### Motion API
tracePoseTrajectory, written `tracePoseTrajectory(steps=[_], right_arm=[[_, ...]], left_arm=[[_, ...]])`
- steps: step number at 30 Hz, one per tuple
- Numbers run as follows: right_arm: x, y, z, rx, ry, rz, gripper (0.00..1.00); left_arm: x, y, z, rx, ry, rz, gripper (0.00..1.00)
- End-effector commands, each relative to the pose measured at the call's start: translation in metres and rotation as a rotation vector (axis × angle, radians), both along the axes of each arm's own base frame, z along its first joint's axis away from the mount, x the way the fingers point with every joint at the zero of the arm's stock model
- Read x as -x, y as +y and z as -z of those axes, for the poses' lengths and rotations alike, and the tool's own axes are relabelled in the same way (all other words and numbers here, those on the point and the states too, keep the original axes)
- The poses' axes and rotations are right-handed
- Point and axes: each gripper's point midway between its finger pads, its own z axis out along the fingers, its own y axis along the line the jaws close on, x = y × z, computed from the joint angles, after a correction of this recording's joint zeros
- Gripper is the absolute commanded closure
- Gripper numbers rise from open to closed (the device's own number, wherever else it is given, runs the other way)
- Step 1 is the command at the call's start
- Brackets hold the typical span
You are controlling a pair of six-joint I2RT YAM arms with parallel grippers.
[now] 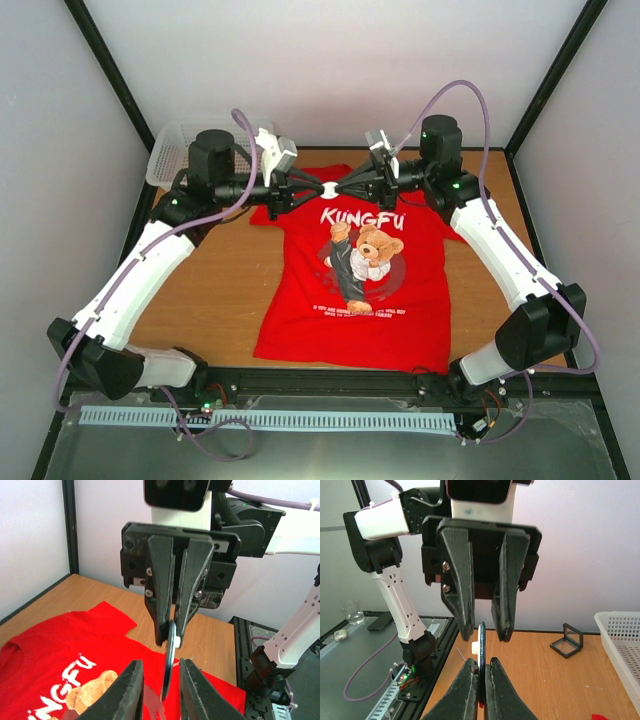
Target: Pin the brooch onto the clothing
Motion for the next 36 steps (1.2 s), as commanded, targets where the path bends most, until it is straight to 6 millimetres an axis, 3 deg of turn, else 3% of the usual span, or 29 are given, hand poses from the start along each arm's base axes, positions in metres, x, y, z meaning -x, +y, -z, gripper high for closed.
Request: tracePoseTrajectory(steps=[1, 6, 12, 27, 36], right_arm=[[0.012, -0.002, -0.004, -0.011, -0.027, -0.036, 0.97], [0.012, -0.002, -0.003, -0.009, -0.026, -0.036, 0.97], [0.012, -0.002, -0.003, -0.008, -0.027, -0.036, 0.97], [0.015, -0.003, 0.0, -0.005, -0.029, -0.051, 0.97], [0.015, -0.002, 0.0, -0.006, -0.033, -0.058, 0.97]], left_arm=[[0.007, -0.004, -0.015, -0.015, -0.024, 0.058, 0.79], [0.009, -0.007, -0.014, -0.006, 0.002, 0.09, 0.85], [0.01, -0.006, -0.006, -0.031, 0.015, 0.089, 0.85], [0.008, -0.008, -0.009, -0.027, 0.004, 0.098, 0.97], [0.009, -0.01, -0.015, -0.01, 0.003, 0.117, 0.94]])
